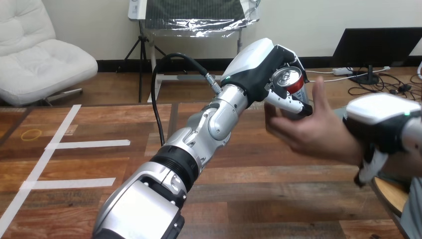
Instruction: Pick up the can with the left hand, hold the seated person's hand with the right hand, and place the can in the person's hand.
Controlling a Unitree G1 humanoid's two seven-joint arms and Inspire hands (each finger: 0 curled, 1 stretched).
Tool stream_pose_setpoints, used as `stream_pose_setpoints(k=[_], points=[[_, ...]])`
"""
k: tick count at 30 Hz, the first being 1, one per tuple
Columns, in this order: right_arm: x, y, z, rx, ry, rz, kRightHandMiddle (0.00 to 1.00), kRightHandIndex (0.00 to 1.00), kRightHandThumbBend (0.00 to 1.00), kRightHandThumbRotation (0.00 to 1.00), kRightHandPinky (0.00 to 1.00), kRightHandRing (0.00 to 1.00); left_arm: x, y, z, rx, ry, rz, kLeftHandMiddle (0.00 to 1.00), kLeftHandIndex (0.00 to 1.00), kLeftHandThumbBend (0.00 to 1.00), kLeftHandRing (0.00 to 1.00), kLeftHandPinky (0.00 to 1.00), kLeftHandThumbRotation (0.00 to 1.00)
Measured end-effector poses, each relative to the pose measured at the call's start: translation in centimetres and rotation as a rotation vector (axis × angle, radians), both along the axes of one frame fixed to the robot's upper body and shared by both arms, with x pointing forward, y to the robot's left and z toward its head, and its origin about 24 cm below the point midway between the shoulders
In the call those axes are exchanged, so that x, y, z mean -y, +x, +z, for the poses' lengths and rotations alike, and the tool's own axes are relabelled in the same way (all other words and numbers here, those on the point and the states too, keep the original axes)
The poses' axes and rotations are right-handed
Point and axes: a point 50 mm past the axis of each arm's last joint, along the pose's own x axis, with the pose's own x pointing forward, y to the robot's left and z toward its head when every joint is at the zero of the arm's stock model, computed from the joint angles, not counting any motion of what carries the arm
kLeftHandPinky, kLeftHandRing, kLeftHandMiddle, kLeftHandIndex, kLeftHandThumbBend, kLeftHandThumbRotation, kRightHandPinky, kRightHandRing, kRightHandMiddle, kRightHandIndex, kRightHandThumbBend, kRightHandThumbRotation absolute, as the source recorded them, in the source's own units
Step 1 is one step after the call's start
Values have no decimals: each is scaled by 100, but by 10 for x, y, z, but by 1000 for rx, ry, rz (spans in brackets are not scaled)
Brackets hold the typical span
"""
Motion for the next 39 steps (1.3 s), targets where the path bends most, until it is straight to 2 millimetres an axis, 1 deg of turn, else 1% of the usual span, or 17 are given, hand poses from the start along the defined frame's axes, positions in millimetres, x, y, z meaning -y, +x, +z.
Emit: stream_pose_setpoints(k=[4,6,13,18,21,25,34,39], points=[[-2,4,5,15,-2,10,32,37,74,0,15,23,-2,1,1,5,-2,9,47,46,69,42,38,0],[-3,6,7,18,-7,19,35,42,75,0,19,27,-4,2,1,9,-4,17,47,47,69,42,38,0],[-7,11,12,26,-28,42,40,47,78,0,24,32,-10,4,2,14,-2,33,46,47,68,41,36,0],[-9,14,16,35,-48,58,39,46,80,0,23,31,-12,5,3,15,-2,38,46,47,68,40,36,0],[-11,16,17,36,-55,67,35,40,81,0,20,27,-13,6,4,18,-3,41,46,47,68,40,36,0],[-13,19,18,35,-60,79,31,34,82,0,17,23,-15,7,5,25,-3,45,46,47,68,40,36,0],[-17,23,20,38,-55,95,31,32,84,0,16,23,-20,9,9,40,-1,54,46,47,67,40,35,0],[-20,26,20,38,-43,101,30,33,83,0,16,23,-23,10,10,46,3,61,46,48,67,41,36,0]])
